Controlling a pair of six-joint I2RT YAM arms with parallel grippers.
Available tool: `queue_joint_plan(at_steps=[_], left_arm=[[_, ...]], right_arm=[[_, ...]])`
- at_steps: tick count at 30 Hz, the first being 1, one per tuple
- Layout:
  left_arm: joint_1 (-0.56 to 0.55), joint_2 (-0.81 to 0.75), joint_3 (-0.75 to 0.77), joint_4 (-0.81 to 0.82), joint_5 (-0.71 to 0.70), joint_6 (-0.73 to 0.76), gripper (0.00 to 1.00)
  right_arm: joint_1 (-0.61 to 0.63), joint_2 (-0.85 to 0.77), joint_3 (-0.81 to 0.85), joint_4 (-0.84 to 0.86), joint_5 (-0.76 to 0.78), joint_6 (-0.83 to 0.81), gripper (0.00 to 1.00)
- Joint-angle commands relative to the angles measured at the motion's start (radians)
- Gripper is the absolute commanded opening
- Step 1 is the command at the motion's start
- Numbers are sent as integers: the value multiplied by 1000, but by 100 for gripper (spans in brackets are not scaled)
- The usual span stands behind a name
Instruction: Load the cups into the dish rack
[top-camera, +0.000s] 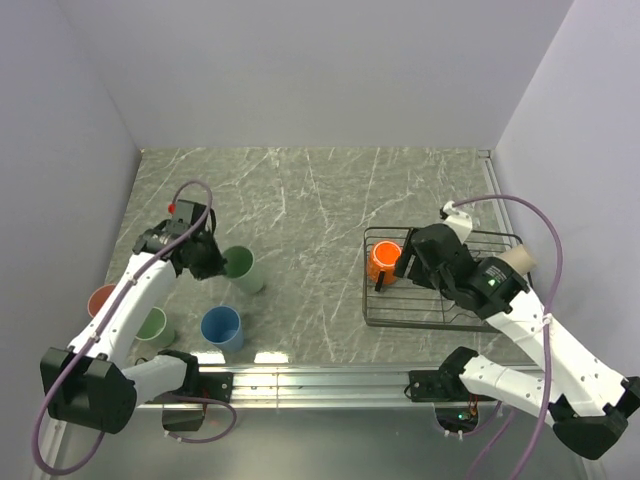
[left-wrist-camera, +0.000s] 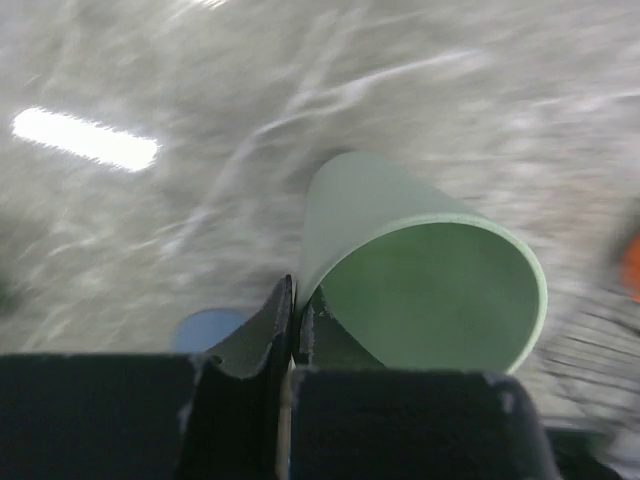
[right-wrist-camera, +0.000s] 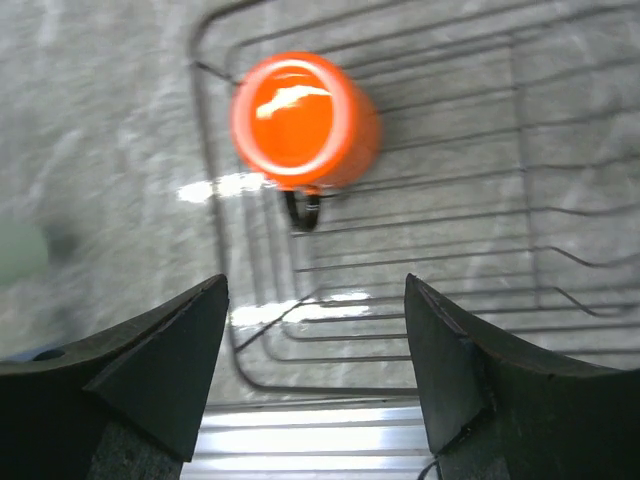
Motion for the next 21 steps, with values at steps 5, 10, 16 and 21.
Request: queue_joint_plan(at_steps=[5, 10, 16, 21], left_arm=[[4, -43, 169, 271, 378, -138, 0], [2, -36, 178, 529, 674, -248, 0], [2, -83, 69, 900, 884, -596, 0], [2, -106, 31, 1087, 884, -597, 0]], right_arm=[[5, 48, 136, 326, -423, -155, 83], [2, 111, 143, 611, -689, -54, 87], [-34, 161, 129, 835, -843, 61, 93], [-56, 178, 114, 932, -899, 114, 95]])
